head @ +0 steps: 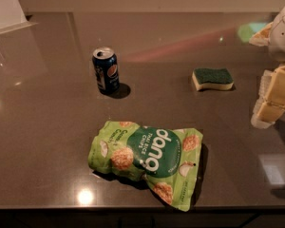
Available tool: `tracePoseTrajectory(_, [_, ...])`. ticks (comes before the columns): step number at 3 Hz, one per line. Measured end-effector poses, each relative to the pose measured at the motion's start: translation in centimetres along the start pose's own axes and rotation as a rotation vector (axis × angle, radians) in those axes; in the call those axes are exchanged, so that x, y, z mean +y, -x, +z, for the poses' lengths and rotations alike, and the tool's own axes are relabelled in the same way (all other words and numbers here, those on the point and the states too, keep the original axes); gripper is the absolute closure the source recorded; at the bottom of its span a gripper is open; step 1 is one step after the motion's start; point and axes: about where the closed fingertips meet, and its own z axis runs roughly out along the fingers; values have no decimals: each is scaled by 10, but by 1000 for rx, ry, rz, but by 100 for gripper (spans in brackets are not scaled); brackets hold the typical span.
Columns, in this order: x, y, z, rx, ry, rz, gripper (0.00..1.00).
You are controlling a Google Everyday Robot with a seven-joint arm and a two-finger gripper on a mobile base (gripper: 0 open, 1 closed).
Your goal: Pick sponge
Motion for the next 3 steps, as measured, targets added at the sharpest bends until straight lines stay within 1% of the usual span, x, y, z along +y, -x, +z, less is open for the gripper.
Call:
tracePoseTrajectory(1, [-1,0,0,-2,-2,7,0])
tracePoseTrajectory(2, [-9,-1,3,-17,-10,57,0])
tracePoseTrajectory(3, [-29,-3,23,-66,-15,124,0])
